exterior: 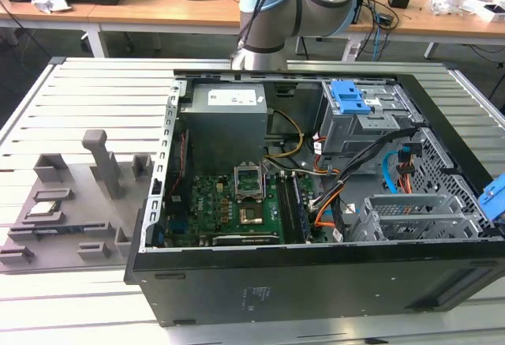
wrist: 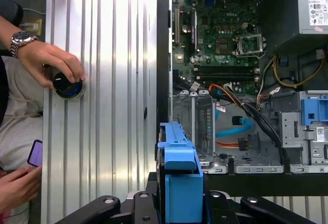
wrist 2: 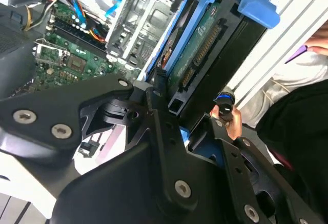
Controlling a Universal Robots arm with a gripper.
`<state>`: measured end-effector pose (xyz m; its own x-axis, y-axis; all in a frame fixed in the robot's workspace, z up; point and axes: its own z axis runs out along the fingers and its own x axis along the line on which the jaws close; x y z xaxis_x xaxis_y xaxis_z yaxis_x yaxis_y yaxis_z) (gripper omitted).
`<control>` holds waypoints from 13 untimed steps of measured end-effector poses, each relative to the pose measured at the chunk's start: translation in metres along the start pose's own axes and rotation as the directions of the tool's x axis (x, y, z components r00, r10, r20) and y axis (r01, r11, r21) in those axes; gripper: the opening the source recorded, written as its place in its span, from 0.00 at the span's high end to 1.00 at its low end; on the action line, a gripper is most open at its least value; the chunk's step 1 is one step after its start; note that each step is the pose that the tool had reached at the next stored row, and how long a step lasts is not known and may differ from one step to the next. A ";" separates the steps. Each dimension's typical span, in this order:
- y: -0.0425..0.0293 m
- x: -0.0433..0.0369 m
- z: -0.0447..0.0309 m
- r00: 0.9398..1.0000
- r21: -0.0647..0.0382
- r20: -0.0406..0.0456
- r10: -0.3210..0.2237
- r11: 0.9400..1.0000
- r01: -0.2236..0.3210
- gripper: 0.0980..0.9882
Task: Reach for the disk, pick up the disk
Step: 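Pick up the disk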
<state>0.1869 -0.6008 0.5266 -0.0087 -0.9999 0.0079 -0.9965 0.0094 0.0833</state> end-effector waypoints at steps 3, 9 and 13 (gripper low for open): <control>0.0025 -0.0205 0.0015 1.000 0.000 0.000 0.000 1.000 0.000 0.70; 0.0043 -0.0492 0.0080 1.000 0.000 0.000 0.000 1.000 0.000 0.70; 0.0136 -0.0538 0.0181 1.000 0.000 0.000 0.000 1.000 0.000 0.70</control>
<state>0.1723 -0.5470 0.5093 -0.0087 -0.9999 0.0080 -0.9965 0.0094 0.0832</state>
